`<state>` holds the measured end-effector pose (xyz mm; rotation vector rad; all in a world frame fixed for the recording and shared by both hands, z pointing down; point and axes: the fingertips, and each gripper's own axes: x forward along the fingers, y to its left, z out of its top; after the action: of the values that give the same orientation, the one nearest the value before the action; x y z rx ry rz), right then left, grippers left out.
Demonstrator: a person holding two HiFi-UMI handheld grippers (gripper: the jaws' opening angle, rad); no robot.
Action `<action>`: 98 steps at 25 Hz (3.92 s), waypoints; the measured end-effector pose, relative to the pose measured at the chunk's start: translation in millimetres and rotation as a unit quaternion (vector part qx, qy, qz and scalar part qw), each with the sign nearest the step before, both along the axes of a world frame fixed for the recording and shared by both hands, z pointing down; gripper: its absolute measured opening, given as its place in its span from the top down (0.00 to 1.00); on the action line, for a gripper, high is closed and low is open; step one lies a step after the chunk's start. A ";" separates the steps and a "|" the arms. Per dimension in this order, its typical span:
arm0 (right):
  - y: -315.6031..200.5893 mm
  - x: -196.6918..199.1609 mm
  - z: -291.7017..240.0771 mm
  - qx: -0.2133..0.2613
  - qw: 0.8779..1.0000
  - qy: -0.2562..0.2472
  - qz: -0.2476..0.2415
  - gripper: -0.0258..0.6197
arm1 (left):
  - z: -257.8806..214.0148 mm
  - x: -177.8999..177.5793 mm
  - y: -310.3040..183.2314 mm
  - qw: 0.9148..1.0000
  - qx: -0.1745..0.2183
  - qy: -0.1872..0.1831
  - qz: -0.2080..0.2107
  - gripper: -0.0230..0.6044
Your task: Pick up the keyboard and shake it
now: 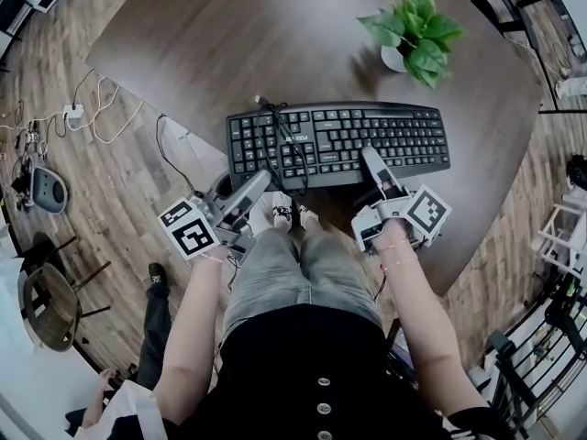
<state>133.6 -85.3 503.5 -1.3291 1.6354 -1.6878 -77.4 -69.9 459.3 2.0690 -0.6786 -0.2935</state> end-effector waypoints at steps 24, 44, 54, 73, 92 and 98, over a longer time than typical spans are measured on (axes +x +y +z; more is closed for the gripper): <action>6.4 -4.7 9.6 -0.048 0.999 -0.024 -0.004 0.66 | 5.8 -3.8 -5.0 0.999 -0.016 0.011 -0.029 0.67; 37.4 -36.5 8.9 -0.095 0.989 -0.096 -0.055 0.59 | 17.7 -9.0 -18.2 0.999 -0.028 -0.025 -0.027 0.71; 46.2 -49.1 8.1 -0.107 0.987 -0.103 -0.056 0.59 | 36.2 -4.8 -11.9 0.996 -0.075 -0.040 -0.020 0.70; 47.1 -43.2 26.4 -0.132 0.983 -0.111 -0.066 0.59 | 62.1 1.0 4.1 0.984 -0.140 -0.112 -0.001 0.63; 52.2 -42.6 31.1 -0.157 0.978 -0.092 -0.102 0.59 | 82.7 -5.1 -2.1 0.974 -0.130 -0.186 -0.003 0.53; 51.6 -40.5 19.6 -0.143 0.981 -0.071 -0.114 0.59 | 79.0 -12.3 -1.5 0.963 -0.124 -0.237 -0.026 0.49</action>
<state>93.2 -33.7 523.2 -1.1446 1.5555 -2.1696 -89.6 -71.5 538.3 1.8888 -1.0012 0.2608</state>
